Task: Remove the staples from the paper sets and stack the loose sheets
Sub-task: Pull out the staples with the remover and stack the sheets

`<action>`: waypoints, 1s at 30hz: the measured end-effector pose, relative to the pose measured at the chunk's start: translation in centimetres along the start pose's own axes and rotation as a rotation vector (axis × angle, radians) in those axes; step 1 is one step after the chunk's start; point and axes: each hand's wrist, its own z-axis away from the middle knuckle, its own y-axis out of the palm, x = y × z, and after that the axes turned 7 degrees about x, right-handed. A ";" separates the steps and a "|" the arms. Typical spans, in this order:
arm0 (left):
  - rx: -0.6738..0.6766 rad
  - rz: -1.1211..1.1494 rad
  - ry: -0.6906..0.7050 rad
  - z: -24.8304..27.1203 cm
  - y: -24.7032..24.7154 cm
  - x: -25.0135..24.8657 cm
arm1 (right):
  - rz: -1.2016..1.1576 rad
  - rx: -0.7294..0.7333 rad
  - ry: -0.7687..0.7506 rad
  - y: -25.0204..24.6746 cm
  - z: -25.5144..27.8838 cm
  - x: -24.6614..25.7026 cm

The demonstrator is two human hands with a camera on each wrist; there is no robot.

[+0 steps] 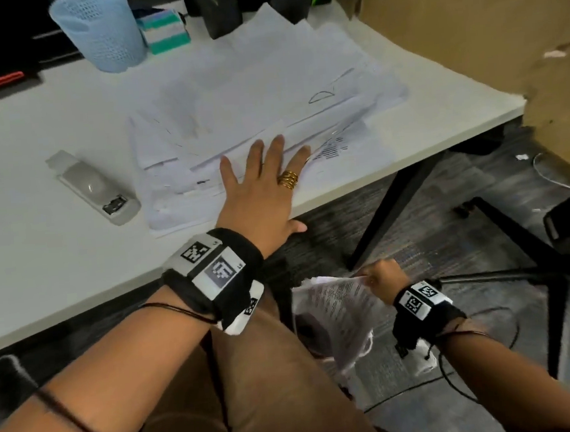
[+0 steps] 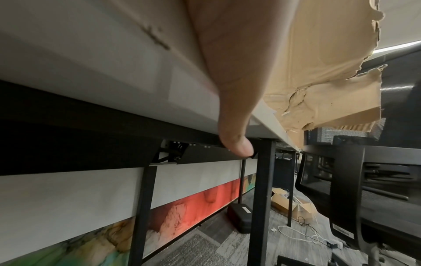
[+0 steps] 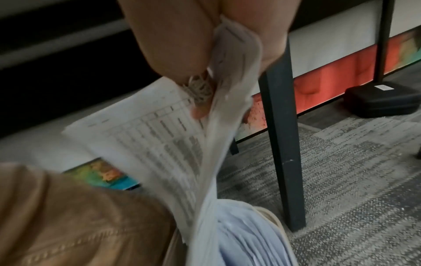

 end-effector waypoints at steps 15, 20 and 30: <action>-0.019 -0.044 -0.011 0.0 0.1 -0.2 | -0.055 0.275 0.028 11.8 -2.1 1.0; -0.032 -0.035 -0.012 0.0 0.3 -0.3 | 0.052 0.320 0.062 15.2 -3.4 -0.3; -0.071 -0.030 -0.004 0.0 0.5 -0.1 | 0.297 0.300 0.147 15.3 -5.3 -0.1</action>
